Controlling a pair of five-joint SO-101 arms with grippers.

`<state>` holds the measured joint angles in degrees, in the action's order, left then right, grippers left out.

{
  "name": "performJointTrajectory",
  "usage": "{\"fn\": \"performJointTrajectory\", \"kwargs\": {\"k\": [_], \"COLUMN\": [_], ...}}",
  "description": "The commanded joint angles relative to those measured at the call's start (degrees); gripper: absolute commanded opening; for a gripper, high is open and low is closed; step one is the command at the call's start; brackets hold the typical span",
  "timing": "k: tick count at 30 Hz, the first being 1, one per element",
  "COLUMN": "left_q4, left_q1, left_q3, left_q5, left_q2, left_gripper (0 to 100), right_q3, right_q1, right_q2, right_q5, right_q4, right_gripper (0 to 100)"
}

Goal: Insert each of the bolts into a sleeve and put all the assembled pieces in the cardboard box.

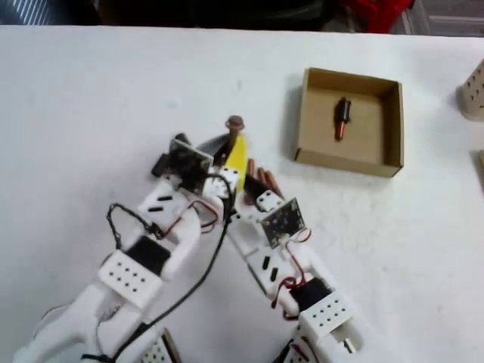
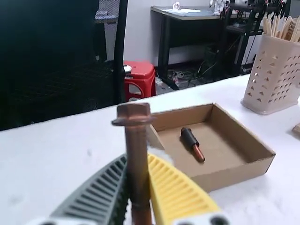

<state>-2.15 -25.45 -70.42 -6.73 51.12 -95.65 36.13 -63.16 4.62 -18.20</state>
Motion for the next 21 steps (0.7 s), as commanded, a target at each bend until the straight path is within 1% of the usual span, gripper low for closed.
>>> {"fn": "performJointTrajectory", "kwargs": {"k": [1, 4, 8, 11, 12, 14, 17, 20, 21], "left_q4": [3.08, 5.19, 5.19, 5.27, 6.33, 10.29, 19.87, 32.70, 36.04], "left_q1": [-1.01, -2.24, -2.59, -2.07, -0.75, 3.03, 9.27, 11.03, 11.12], "left_q3": [1.76, 1.41, 1.14, -0.35, -1.32, -2.55, -1.49, 1.41, 2.02], "left_q5": [-0.44, -0.62, -0.62, -0.62, -0.53, -0.18, -0.18, -0.18, -0.35], "left_q2": [8.31, 11.91, 12.18, 12.18, 12.18, 12.18, 12.18, 12.09, 11.74], "left_gripper": [2, 2, 2, 2, 2, 2, 2, 2, 2], "right_q3": [-0.53, -0.53, -0.62, -0.26, -0.18, 0.44, 1.85, 4.57, 6.15], "right_q1": [0.04, 0.04, 0.04, 0.40, 0.40, 0.31, -0.04, -0.31, -1.36], "right_q2": [-1.63, -1.54, -1.54, -1.54, -1.54, -1.54, -1.54, -1.54, -1.54], "right_q5": [-0.26, -0.26, -0.26, -0.18, -0.18, -0.18, -0.26, -0.26, -0.44], "right_q4": [0.13, 0.13, 0.31, 3.82, 4.97, 6.81, 10.77, 18.15, 21.49], "right_gripper": [1.6, 1.6, 1.6, 1.6, 1.6, 1.6, 1.6, 1.6, 1.6]}}
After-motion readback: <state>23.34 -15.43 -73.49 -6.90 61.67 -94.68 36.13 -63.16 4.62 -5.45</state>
